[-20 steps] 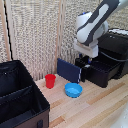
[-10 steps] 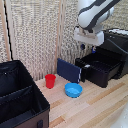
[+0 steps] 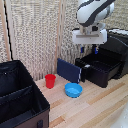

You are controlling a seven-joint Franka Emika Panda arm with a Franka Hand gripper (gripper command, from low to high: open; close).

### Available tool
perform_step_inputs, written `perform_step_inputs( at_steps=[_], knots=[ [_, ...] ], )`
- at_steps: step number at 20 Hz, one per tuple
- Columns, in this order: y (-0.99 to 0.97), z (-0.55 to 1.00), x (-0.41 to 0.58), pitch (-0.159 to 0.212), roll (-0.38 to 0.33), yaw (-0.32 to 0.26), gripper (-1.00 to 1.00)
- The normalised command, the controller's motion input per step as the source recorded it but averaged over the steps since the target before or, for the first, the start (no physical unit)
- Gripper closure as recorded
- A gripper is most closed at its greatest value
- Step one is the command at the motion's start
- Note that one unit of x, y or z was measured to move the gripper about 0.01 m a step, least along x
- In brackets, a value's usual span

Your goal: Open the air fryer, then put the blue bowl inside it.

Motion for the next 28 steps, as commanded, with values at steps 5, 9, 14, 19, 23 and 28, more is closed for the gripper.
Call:
perform_step_inputs(
  at_steps=[5,9,14,19,23,28],
  knots=[
    [0.06,-0.25,-0.182,0.000,0.345,0.178,-1.00],
    [0.14,-0.40,-0.304,0.000,0.213,0.195,-1.00],
    [0.21,-0.54,-0.372,0.003,0.125,0.194,-1.00],
    [0.26,-0.55,-0.298,-0.002,0.070,0.204,-1.00],
    [0.14,-0.55,0.044,-0.037,-0.013,0.234,-1.00],
    [0.01,-0.52,0.275,-0.094,-0.012,0.222,-1.00]
  ],
)
